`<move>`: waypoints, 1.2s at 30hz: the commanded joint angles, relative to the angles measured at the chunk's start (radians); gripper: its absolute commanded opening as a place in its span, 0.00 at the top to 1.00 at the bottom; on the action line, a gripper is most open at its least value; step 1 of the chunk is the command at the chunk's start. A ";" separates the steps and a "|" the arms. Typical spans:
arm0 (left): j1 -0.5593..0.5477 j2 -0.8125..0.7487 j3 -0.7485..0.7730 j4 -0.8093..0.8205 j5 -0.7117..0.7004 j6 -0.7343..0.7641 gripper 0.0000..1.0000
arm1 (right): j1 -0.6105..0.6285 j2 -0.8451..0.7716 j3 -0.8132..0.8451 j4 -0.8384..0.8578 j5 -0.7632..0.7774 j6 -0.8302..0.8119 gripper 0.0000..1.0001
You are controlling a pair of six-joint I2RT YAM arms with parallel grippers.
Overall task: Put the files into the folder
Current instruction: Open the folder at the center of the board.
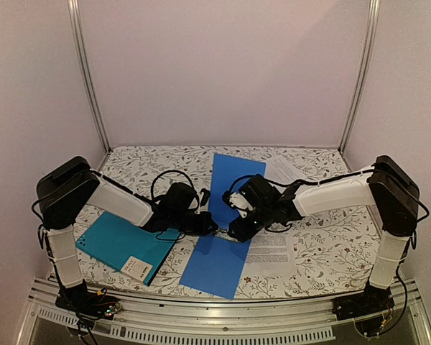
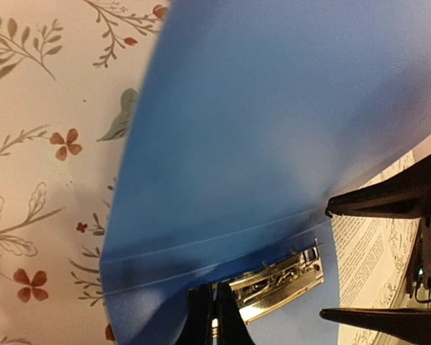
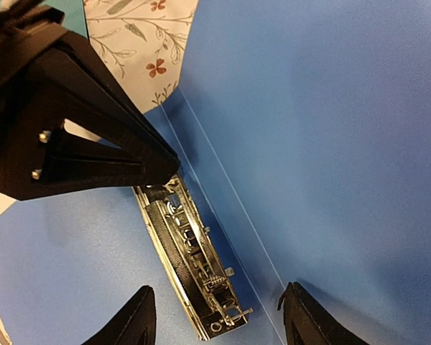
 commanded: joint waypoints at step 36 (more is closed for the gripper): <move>-0.054 0.057 0.009 -0.261 -0.117 0.027 1.00 | -0.004 0.154 -0.080 0.079 -0.020 -0.165 0.74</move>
